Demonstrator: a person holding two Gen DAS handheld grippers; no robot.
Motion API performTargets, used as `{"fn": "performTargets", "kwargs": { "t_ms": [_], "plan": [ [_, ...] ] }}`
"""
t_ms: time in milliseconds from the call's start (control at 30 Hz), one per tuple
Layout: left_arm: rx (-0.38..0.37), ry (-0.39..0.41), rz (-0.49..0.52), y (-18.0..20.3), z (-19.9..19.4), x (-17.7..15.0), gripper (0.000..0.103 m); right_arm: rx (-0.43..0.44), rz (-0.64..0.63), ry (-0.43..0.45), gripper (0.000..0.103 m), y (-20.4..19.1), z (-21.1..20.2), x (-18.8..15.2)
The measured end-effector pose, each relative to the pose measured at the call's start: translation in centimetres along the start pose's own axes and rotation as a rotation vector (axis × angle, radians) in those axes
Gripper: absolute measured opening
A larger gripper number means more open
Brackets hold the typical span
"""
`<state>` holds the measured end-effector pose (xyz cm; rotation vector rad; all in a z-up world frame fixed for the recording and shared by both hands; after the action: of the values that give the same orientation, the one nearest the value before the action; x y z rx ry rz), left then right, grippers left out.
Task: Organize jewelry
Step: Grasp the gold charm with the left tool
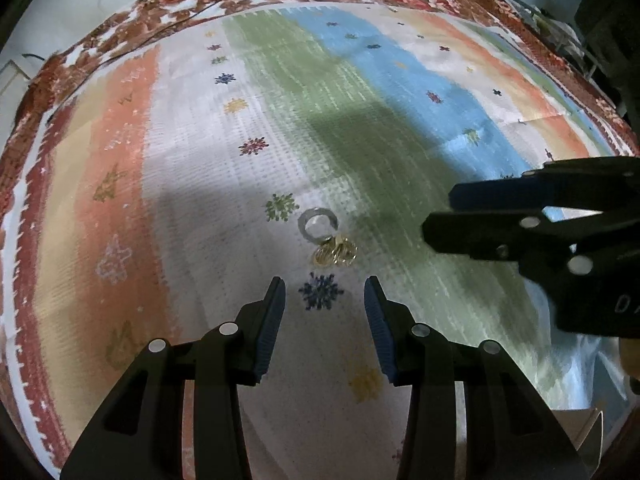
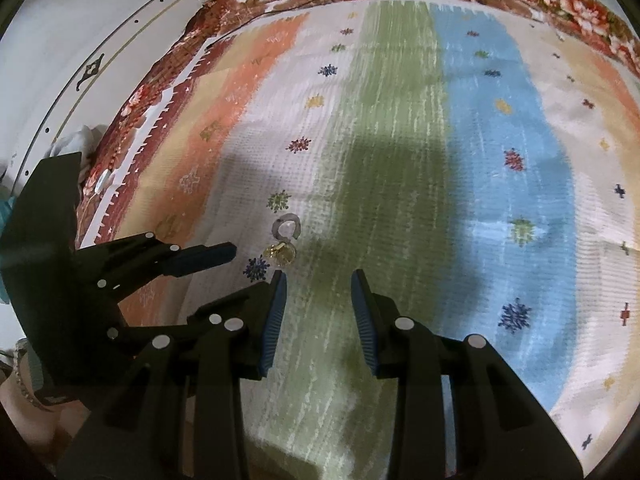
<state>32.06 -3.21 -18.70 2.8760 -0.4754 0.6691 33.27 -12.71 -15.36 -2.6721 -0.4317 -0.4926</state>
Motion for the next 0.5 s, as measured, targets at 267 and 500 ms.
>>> {"fn": "performTargets", "kwargs": {
  "t_ms": [267,500],
  "plan": [
    [-0.011,0.008,0.023,-0.1,1.1,0.8,0.024,-0.003,-0.009,-0.024,0.035,0.1,1.5,0.8],
    [-0.023,0.012,0.026,-0.7,1.1,0.8,0.006,-0.012,-0.018,-0.039,0.035,-0.1,2.7,1.3]
  ]
}}
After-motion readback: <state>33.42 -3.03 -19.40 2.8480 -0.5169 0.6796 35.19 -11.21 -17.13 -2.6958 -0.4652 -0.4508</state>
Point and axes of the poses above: each gripper's, at about its wrist camera, not at the fingertips, and z roughly the way its jaws point, y to its right, x to its top, the point moved 6 cm from there along z, roughly the way its jaws point, and after that the axes turned 2 degrees about y, right-handed, at the moved point
